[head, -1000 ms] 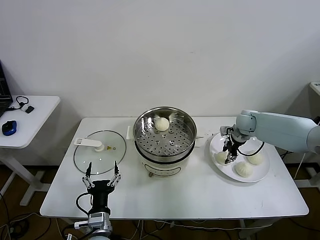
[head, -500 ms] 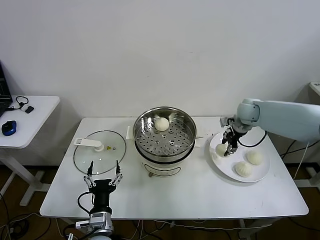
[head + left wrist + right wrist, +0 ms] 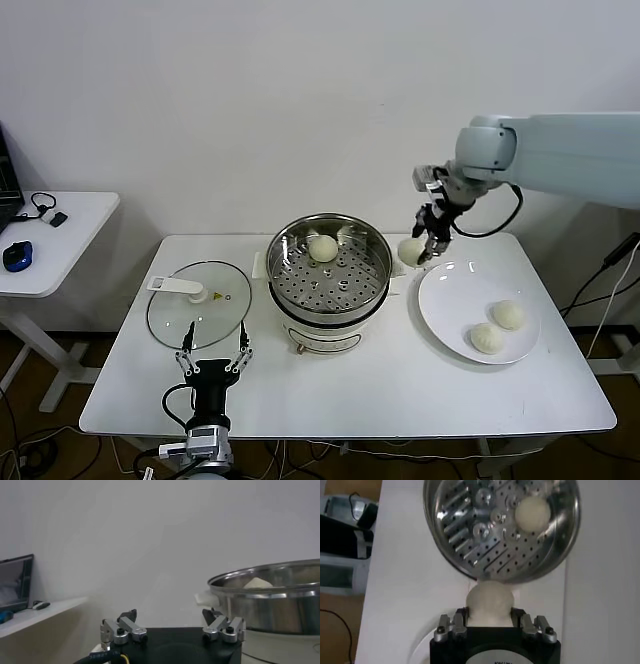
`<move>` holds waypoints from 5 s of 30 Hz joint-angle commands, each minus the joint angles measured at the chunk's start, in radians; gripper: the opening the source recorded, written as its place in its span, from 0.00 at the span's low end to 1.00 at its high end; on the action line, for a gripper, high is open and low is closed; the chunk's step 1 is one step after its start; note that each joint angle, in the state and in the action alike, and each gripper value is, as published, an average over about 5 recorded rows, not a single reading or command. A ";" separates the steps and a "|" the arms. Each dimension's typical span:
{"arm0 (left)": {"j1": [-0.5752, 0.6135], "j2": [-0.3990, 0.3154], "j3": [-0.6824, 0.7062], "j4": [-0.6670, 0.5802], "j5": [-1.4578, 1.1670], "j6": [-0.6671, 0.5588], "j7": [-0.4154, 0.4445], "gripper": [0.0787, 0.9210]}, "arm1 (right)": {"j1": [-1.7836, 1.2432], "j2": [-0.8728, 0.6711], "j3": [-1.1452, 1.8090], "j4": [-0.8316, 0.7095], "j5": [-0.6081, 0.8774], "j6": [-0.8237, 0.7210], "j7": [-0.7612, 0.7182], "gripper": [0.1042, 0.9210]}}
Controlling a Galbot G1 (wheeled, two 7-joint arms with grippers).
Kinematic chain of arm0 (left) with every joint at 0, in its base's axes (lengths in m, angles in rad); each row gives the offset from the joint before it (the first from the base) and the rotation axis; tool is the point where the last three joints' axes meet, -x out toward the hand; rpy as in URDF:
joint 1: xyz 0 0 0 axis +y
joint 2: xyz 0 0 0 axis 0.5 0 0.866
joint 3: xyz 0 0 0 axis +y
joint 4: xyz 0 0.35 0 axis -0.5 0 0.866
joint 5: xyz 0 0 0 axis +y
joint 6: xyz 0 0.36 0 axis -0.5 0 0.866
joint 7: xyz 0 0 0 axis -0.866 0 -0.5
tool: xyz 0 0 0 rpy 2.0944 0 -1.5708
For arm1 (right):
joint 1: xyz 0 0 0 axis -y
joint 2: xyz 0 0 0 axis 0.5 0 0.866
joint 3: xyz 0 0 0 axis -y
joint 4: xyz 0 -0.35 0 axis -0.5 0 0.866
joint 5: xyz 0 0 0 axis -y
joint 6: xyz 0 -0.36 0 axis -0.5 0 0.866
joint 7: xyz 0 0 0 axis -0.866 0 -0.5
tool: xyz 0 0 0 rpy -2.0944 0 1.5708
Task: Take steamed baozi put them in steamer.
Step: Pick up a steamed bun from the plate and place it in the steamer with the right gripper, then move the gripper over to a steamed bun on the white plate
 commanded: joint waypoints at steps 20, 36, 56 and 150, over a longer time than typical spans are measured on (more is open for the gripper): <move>0.003 -0.049 -0.014 -0.005 -0.016 -0.005 0.010 0.88 | -0.330 0.443 0.171 -0.376 0.024 -0.053 0.039 0.59; -0.002 -0.049 -0.018 0.004 -0.024 -0.010 0.010 0.88 | -0.433 0.507 0.204 -0.484 -0.012 -0.042 0.022 0.60; 0.001 -0.049 -0.018 -0.011 -0.020 -0.006 0.015 0.88 | -0.320 0.433 0.187 -0.368 0.030 -0.043 0.008 0.87; 0.017 -0.049 -0.015 0.034 0.106 -0.016 -0.017 0.88 | -0.709 -0.359 0.389 -0.330 -0.556 0.316 -0.105 0.88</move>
